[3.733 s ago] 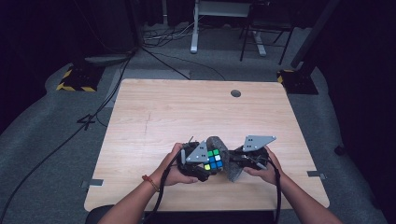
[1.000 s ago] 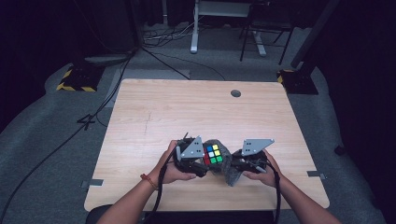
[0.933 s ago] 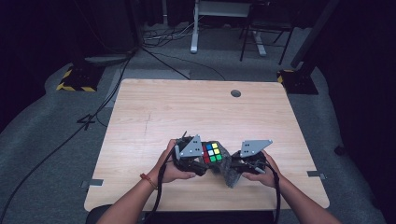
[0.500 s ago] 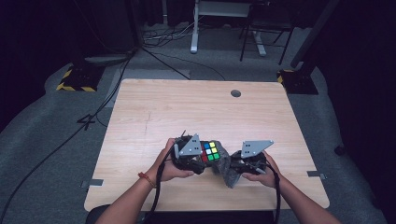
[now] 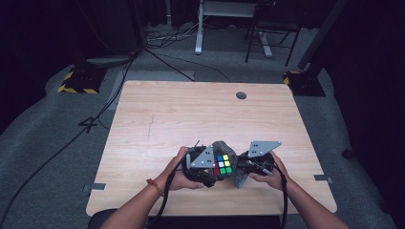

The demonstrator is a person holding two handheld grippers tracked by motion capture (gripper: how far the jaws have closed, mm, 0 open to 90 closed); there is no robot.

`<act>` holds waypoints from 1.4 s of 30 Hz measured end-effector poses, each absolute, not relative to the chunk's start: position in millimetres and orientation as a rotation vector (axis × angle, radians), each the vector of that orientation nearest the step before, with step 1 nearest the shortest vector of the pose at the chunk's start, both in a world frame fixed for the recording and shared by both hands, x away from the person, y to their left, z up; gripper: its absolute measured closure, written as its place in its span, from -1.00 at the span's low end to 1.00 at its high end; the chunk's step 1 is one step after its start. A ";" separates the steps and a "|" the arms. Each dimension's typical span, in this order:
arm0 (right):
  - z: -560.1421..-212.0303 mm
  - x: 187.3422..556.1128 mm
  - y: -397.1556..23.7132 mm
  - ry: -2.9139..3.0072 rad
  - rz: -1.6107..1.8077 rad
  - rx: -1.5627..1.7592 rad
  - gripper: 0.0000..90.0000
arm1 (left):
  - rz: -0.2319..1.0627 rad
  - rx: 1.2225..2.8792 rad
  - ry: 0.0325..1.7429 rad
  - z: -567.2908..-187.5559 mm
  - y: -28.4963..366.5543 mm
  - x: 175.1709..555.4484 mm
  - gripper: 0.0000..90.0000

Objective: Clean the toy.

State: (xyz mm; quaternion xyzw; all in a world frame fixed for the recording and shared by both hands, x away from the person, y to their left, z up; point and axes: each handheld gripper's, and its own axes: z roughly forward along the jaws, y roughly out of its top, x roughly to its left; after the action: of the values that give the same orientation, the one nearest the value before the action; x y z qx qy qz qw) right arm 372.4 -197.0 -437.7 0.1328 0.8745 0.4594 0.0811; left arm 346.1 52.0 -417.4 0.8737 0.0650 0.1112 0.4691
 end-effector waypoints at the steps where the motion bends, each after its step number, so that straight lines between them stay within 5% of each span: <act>1: -438.2 372.5 -196.9 2.632 1.377 0.393 0.76 | 0.287 2.141 0.172 -417.3 54.1 348.1 -0.26; 12: -436.2 390.5 -219.0 2.600 1.243 0.493 0.72 | 0.368 2.160 0.329 -432.4 77.3 375.8 -0.26; 27: -472.3 416.4 -273.1 2.562 1.034 0.719 0.69 | 0.223 2.259 0.378 -476.9 67.8 388.6 -0.26; 42: -472.4 413.2 -282.7 2.540 1.090 0.742 0.37 | 0.178 2.280 0.404 -484.5 72.0 388.2 -0.34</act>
State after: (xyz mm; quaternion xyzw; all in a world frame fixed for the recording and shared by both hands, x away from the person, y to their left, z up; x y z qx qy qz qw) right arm 413.2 -282.7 -472.4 0.2568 0.8788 0.3773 0.1393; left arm 388.2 72.0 -484.5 0.9006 0.1595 0.0705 0.3982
